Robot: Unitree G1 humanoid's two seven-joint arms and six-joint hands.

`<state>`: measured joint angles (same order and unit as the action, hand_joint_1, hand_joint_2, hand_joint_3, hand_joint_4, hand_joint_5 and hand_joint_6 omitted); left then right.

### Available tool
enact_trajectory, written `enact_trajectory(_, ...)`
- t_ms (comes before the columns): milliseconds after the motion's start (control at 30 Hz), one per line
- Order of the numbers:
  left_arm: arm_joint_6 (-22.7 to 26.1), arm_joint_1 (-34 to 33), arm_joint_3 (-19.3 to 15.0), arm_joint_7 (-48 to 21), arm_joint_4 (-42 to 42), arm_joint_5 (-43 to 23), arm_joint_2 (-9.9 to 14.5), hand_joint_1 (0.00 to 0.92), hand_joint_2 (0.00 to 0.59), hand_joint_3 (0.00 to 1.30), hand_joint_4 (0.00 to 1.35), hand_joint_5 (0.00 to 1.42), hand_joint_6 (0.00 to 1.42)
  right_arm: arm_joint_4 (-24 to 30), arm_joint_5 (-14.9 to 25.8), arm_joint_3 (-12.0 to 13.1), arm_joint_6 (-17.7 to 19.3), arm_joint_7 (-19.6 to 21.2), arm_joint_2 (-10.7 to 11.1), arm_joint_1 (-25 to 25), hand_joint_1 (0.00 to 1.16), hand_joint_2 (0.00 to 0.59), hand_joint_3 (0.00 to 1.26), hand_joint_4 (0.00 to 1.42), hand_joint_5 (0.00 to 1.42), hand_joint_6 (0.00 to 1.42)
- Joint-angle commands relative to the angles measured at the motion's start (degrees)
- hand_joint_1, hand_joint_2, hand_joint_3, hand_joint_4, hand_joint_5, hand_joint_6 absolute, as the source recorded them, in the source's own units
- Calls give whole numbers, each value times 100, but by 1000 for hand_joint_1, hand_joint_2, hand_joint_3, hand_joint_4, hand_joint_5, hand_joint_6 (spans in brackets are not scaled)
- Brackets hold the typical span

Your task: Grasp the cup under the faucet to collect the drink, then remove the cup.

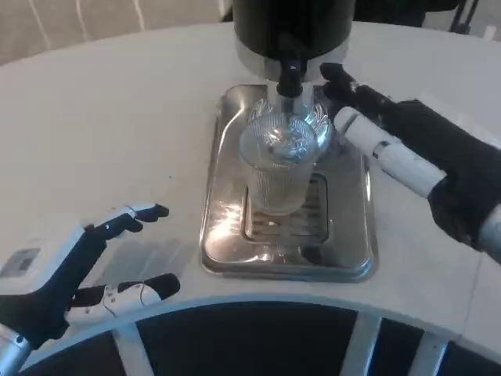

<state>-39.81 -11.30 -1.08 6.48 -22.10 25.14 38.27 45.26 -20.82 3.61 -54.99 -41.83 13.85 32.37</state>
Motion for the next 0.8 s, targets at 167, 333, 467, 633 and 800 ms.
enact_trajectory(167, 14, 177, -48, -17, 203, 197, 146, 72, 91, 326, 284, 338, 366, -252, 770, -100, -244, 506, 303, 575, 131, 586, 0, 0, 0, 45)
enact_trajectory(333, 12, 184, -39, -12, 202, 290, 149, 72, 91, 326, 284, 338, 366, -277, 1114, -166, -360, 771, 413, 712, 123, 586, 0, 0, 0, 47)
enact_trajectory(467, 17, 192, -11, -8, 214, 377, 130, 72, 91, 326, 284, 338, 366, -325, 1418, -150, -436, 936, 543, 827, 118, 586, 0, 0, 0, 48)
enact_trajectory(633, 18, 257, 10, 23, 324, 515, 113, 67, 92, 326, 284, 331, 365, -557, 1727, -153, -413, 1089, 678, 993, 113, 586, 0, 0, 0, 48)
enact_trajectory(800, 35, 366, -66, 86, 453, 581, 111, 62, 93, 326, 284, 328, 365, -788, 1944, -249, -334, 1262, 771, 1097, 107, 585, 0, 0, 0, 48)
